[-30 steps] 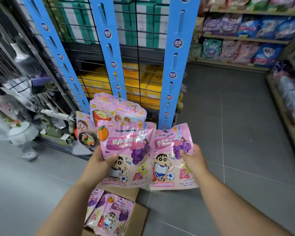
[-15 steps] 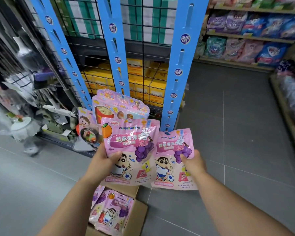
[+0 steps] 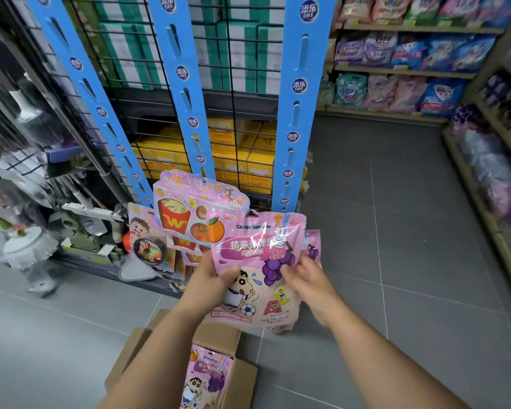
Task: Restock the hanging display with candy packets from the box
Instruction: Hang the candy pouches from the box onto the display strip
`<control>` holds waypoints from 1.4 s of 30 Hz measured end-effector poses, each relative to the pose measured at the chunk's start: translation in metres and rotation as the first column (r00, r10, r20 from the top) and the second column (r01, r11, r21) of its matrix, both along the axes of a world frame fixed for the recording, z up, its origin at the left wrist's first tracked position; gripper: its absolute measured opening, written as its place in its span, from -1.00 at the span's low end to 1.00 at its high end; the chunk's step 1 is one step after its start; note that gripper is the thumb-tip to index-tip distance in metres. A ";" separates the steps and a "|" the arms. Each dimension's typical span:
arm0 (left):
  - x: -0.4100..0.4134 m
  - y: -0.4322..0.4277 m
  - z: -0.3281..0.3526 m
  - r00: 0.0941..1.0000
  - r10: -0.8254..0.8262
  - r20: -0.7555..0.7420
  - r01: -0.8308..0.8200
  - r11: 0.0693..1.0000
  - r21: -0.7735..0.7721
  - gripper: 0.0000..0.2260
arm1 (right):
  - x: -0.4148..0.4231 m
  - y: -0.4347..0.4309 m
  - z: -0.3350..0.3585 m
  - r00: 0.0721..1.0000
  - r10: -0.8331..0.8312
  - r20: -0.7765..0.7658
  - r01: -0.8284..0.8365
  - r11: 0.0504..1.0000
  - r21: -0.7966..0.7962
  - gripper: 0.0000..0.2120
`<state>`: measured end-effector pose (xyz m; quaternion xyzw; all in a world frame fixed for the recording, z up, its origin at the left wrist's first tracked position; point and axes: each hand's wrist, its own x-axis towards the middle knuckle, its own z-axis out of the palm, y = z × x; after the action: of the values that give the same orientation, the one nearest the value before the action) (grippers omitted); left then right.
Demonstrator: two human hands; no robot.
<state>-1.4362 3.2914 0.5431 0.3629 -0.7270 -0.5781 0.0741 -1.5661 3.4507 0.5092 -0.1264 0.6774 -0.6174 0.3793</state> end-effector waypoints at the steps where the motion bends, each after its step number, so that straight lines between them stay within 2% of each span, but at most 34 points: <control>1: -0.004 0.003 0.000 1.000 -0.015 0.000 0.015 1.000 0.008 -0.70 | -0.001 0.002 0.001 1.000 -0.008 -0.010 0.008 1.000 0.013 -0.63; 6: -0.028 0.017 0.001 0.998 -0.068 -0.002 0.068 0.998 0.019 -0.71 | -0.015 0.014 0.001 0.991 -0.107 -0.077 0.112 0.991 0.069 -0.82; 11: -0.045 0.024 0.002 0.998 -0.037 0.055 0.039 0.999 -0.038 -0.63 | -0.028 0.020 0.001 0.984 -0.144 -0.103 0.155 0.982 0.110 -0.84; 20: -0.069 0.025 0.000 0.986 -0.028 0.163 0.047 0.992 -0.114 -0.57 | -0.044 0.013 -0.003 0.969 -0.175 -0.176 0.216 0.945 0.247 -0.76; 23: -0.074 0.026 -0.002 0.982 -0.054 0.182 0.075 0.991 -0.111 -0.58 | -0.049 0.011 0.000 0.967 -0.151 -0.203 0.204 0.940 0.273 -0.83; 35: -0.084 0.025 -0.018 0.967 -0.084 0.239 0.108 0.990 -0.090 -0.63 | -0.055 0.005 -0.002 0.973 -0.063 -0.222 0.143 0.919 0.368 -0.91; 38: -0.082 0.027 -0.026 0.958 -0.100 0.270 0.120 0.991 -0.059 -0.65 | -0.053 0.006 -0.013 0.981 -0.051 -0.185 0.126 0.899 0.419 -0.77; 42: -0.076 0.030 -0.032 0.954 -0.094 0.286 0.104 0.994 -0.022 -0.65 | -0.048 0.008 -0.020 0.987 -0.046 -0.155 0.113 0.883 0.456 -0.79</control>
<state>-1.5125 3.3218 0.5108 0.4041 -0.7578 -0.5095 -0.0538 -1.6143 3.4591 0.4891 -0.0473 0.8347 -0.4424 0.3245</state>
